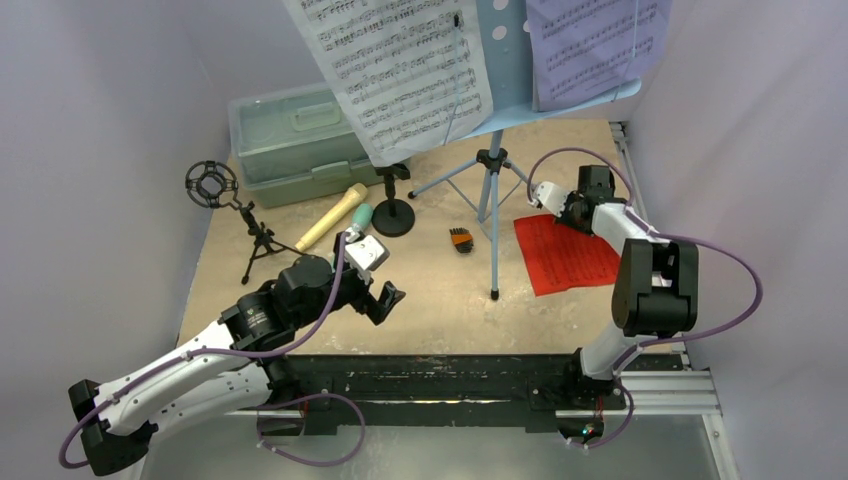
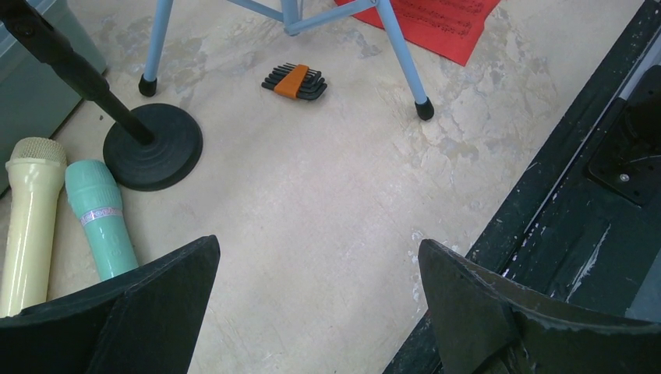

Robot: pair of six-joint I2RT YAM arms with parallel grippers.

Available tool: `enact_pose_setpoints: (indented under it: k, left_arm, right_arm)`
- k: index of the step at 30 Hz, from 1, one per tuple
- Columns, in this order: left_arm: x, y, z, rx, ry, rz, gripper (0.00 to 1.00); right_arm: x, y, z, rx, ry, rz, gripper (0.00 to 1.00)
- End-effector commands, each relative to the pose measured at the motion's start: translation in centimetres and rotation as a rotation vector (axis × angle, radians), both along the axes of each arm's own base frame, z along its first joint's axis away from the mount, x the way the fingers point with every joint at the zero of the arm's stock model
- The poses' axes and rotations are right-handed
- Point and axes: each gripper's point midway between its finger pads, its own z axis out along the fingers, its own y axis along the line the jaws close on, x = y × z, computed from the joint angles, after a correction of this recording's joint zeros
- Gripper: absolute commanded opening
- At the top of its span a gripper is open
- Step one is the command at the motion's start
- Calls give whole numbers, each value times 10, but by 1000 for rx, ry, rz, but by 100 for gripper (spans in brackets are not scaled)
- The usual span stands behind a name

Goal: Pack up the instrument practice props
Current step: Place the sheet music at the center of the board.

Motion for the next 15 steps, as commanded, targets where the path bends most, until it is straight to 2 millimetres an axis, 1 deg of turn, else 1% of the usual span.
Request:
enact_pose_setpoints:
  k: [1,5,6,7,9,11,12,13,14,15]
  left_arm:
    - [4,-2,6,-25,-28,1,100]
    - [4,-1,7,-28,-28,2,100]
    - [4,-1,7,-29,-28,4,100]
    - [5,-1,8,-30,-30,4,100]
    - [5,-1,8,-34,-30,6,100]
    - [5,0,9,-37,-33,7,100]
    - [5,0,10,-39,-34,7,100]
    - [5,0,11,-42,-35,6,100]
    - [5,0,11,-45,-34,5,100]
    - [5,0,12,-49,-35,5,100]
  right_arm:
    - [22,-7,9,-8,-111,-50,6]
    - [27,-14,8,-27,-139,-101,8]
    - [29,-16,8,-26,-150,-116,10]
    - [31,-17,7,-25,-162,-130,14]
    - [39,-21,11,-24,-223,-180,25]
    - [44,-24,16,-14,-278,-221,38]
    - [47,-27,21,-15,-319,-249,46]
    - [47,-29,26,-15,-347,-271,53]
    - [45,-28,30,7,-373,-291,63]
    - [43,-26,35,34,-394,-307,69]
